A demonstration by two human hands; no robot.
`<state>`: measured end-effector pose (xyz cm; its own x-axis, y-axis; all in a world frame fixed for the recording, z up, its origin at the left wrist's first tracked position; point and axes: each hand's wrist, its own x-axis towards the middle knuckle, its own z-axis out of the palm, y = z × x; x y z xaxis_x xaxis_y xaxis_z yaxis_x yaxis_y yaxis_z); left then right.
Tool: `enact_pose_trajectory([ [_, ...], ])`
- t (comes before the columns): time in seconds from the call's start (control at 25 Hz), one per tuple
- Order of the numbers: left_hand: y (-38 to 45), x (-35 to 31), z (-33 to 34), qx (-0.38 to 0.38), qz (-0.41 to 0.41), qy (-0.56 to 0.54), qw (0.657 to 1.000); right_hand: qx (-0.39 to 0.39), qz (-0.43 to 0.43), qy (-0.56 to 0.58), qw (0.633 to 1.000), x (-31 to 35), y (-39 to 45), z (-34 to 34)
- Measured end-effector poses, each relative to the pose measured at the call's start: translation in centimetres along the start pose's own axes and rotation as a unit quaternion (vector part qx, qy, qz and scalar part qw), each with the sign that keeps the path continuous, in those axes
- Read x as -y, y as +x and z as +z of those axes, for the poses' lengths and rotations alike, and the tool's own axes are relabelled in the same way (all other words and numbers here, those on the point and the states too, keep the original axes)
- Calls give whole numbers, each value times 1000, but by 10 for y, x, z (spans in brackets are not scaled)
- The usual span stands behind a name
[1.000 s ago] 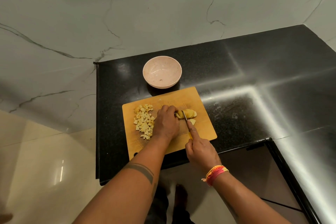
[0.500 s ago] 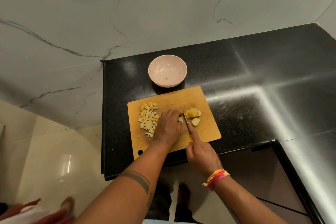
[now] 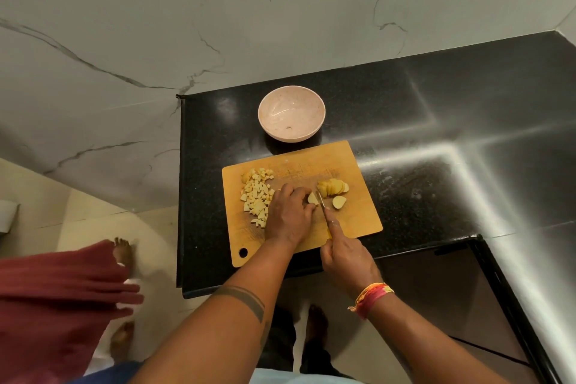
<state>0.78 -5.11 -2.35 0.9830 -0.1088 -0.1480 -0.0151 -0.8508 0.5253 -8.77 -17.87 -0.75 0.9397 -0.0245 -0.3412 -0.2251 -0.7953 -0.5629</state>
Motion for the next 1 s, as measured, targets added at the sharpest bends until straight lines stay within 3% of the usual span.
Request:
enact_pose_trajectory([
  [1.0, 0, -6, 2, -14, -13, 24, 1000, 57, 4, -112, 992, 3, -11, 1],
])
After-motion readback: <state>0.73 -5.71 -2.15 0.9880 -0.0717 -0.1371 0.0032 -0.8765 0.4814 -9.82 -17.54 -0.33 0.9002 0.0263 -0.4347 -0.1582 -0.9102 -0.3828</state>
